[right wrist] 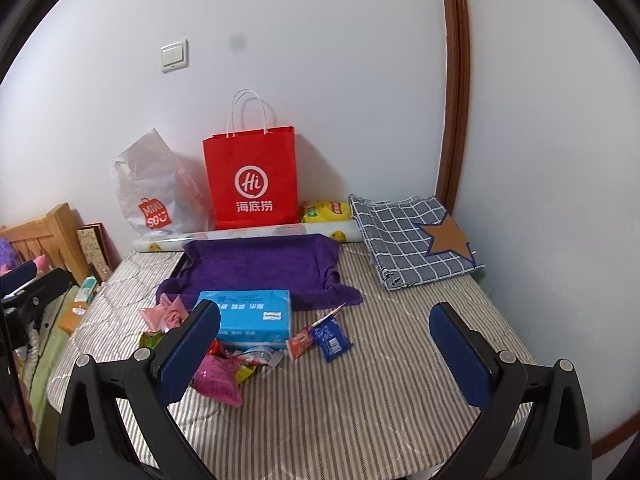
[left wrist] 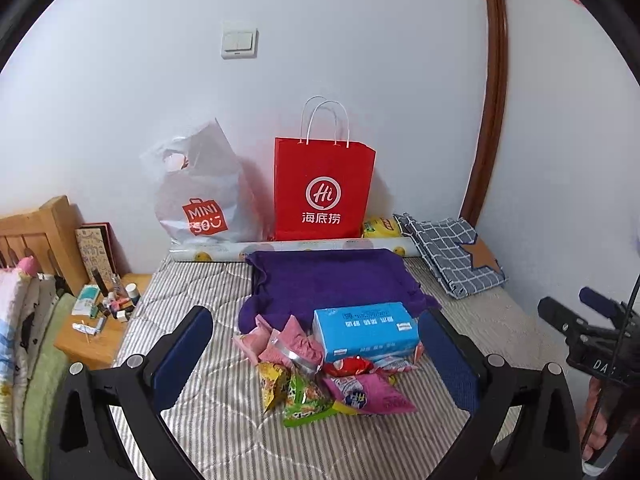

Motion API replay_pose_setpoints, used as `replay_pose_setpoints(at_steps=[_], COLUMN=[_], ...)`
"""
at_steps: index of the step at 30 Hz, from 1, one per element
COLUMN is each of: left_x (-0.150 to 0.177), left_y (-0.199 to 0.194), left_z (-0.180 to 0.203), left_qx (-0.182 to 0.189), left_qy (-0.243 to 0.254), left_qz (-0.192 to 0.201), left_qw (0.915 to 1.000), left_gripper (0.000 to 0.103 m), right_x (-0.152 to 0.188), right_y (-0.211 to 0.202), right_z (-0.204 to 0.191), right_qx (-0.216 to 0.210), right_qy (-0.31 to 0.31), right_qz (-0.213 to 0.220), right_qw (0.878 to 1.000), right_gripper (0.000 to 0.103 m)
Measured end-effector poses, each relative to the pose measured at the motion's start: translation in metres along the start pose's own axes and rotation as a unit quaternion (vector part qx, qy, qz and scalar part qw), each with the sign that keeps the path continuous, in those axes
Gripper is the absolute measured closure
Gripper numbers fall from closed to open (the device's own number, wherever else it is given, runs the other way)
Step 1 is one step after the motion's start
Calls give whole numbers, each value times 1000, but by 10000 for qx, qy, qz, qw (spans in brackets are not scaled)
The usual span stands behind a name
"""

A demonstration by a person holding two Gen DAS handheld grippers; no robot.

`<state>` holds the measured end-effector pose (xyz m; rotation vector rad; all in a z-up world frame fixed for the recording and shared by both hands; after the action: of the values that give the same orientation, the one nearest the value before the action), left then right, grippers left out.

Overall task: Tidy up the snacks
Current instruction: 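Reach the right tool to the blue biscuit packet and close on it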

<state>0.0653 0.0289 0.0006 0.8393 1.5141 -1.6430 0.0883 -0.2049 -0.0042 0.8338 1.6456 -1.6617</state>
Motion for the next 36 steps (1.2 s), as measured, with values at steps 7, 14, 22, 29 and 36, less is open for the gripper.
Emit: replay_pose_setpoints(at_steps=[7, 14, 22, 29, 36], left_x=[-1, 6, 24, 41, 51], left_y=[30, 77, 124, 156, 170], left_z=[-8, -30, -54, -74, -86], left_qx=[-444, -833, -489, -652, -696], left_qy=[203, 58, -212, -233, -274], left_qz=[-254, -658, -991, -1263, -1417], left_qw=[9985, 9943, 9936, 9896, 9871], left_gripper=[0, 0, 0, 0, 0], right_x=[-3, 1, 30, 73, 95], right_y=[20, 75, 148, 206, 239], right_z=[6, 15, 23, 29, 35], right_qx=[70, -113, -139, -349, -799], right_qy=[12, 142, 92, 43, 123], right_qz=[101, -382, -978, -1597, -1836], right_qw=[9999, 9991, 9951, 9865, 9797], right_gripper=[0, 0, 11, 26, 29])
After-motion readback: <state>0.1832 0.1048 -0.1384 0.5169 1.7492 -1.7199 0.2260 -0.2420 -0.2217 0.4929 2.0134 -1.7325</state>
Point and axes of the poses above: each gripper's, at about its wrist camera, not at the fingertips, and y roughly the way its jaws point, z to its right, x to its underside, the point moved 4 cm from there along y, roughly the way its jaws point
